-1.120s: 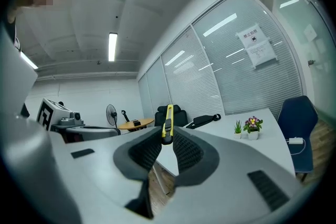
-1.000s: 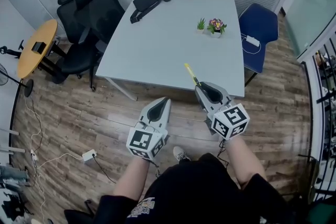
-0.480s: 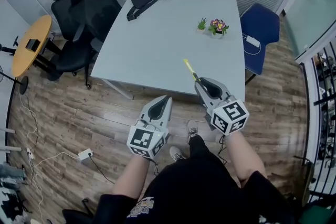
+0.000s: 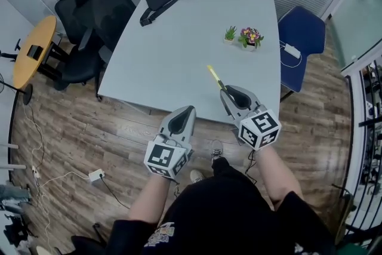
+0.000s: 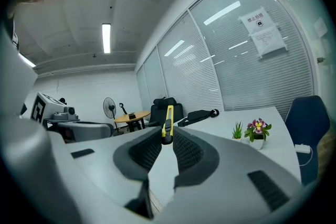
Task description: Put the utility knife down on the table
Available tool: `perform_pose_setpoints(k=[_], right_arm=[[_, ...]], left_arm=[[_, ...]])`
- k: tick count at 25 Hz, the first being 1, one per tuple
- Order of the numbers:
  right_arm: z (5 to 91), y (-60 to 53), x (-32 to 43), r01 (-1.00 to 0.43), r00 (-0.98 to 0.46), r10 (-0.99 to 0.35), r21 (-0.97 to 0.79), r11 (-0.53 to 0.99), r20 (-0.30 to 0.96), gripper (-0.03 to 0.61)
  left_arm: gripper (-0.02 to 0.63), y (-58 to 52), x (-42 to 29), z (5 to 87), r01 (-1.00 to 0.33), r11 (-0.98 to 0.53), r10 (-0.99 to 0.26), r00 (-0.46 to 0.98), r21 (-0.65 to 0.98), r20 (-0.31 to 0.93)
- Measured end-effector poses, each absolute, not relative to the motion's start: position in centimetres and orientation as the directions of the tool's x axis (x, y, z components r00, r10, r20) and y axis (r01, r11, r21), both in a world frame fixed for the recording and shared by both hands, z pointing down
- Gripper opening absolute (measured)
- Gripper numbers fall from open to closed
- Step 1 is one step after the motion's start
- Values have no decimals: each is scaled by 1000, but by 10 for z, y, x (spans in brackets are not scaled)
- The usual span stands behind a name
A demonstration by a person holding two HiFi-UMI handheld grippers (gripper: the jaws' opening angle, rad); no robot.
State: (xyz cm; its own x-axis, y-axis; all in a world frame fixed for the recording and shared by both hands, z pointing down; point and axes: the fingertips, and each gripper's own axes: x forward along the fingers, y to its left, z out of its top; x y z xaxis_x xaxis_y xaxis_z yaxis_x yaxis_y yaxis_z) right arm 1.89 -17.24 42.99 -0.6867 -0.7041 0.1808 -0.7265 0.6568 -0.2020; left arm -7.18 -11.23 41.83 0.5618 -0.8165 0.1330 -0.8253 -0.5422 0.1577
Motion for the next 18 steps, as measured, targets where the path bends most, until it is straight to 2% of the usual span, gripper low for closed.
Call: perform_pose_setpoints(k=[18], right_arm=[[475,-284,27,-635,-772,-592,-237,735,232,69]], left_arm=[[5,-200,-39,441,-876,-465,-858,482,132,175]])
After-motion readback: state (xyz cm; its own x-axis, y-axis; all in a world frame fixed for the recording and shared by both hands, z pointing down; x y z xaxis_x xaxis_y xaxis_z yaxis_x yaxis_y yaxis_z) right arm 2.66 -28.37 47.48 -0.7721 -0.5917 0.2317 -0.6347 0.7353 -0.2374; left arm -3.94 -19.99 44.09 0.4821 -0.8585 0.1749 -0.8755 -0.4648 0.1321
